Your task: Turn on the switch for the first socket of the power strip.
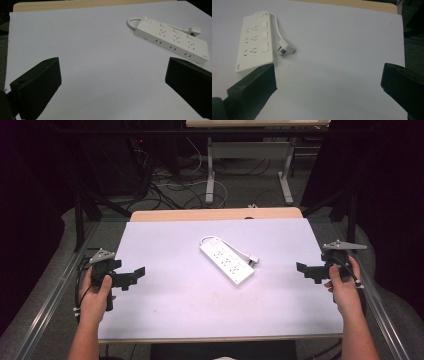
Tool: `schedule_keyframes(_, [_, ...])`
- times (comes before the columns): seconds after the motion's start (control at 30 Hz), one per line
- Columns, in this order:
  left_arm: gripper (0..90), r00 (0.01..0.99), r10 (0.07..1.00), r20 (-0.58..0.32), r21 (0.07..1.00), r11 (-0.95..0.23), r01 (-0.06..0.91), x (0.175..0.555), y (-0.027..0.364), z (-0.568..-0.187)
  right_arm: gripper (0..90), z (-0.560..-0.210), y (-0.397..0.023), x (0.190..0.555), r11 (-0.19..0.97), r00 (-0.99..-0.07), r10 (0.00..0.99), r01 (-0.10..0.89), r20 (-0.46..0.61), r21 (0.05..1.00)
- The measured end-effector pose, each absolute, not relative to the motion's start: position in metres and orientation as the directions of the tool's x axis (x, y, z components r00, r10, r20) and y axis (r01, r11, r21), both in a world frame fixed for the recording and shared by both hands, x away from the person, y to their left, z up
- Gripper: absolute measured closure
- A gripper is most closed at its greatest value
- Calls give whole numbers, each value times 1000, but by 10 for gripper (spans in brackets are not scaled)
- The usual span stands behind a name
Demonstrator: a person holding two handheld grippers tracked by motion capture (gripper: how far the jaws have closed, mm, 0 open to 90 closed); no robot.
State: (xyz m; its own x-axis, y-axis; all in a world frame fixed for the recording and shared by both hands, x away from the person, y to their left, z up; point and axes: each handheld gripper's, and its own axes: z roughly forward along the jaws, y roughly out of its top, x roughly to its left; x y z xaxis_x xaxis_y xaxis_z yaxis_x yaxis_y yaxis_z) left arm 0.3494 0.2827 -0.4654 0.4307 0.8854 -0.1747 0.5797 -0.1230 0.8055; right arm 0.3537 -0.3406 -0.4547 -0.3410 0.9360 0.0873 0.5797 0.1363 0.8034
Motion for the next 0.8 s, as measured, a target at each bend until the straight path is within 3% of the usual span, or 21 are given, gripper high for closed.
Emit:
schedule_keyframes(0.33, [3, 444, 879, -176, 796, -138, 590, 349, 277, -468, 0, -459, -339, 354, 124, -332, 937, 610, 110, 783])
schedule_keyframes(0.8, [3, 452, 877, -161, 790, -160, 592, 347, 272, -465, 0, -463, -323, 358, 168, -314, 948, 628, 50, 760])
